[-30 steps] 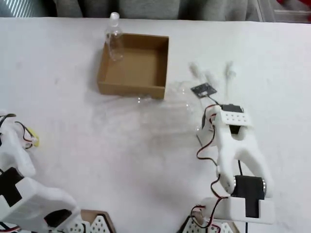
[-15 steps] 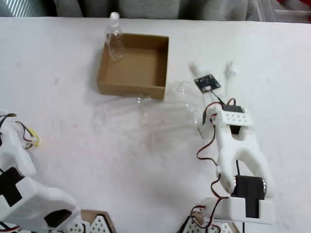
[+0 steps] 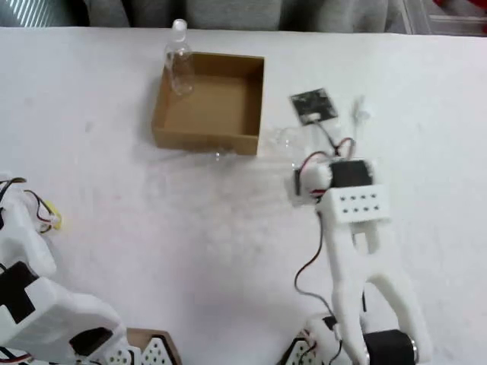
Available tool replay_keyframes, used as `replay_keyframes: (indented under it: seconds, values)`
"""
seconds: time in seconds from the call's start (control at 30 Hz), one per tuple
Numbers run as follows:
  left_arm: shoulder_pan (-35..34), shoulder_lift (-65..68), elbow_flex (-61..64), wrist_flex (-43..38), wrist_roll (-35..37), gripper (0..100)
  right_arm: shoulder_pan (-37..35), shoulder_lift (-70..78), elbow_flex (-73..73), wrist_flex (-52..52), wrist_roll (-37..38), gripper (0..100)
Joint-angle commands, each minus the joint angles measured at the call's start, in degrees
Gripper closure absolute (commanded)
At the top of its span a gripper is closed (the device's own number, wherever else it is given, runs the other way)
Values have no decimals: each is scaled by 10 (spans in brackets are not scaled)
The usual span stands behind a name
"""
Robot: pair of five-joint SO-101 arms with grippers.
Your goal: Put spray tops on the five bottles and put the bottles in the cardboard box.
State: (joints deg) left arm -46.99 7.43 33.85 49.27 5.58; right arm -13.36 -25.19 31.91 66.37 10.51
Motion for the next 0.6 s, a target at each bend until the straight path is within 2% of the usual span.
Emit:
replay_keyframes:
  seconds: [0.0,0.13,0.3,0.47,0.57]
  values:
    - [8,13,-17,-18,-4,865,-87,-18,40,-117,-39,983]
    - [8,13,-17,-18,-4,865,-136,3,133,-308,-37,983]
    - [8,13,-17,-18,-4,865,-145,52,218,-508,-36,983]
    - [8,13,-17,-18,-4,865,-144,132,231,-557,-29,983]
    - [8,13,-17,-18,-4,865,-147,159,229,-558,18,982]
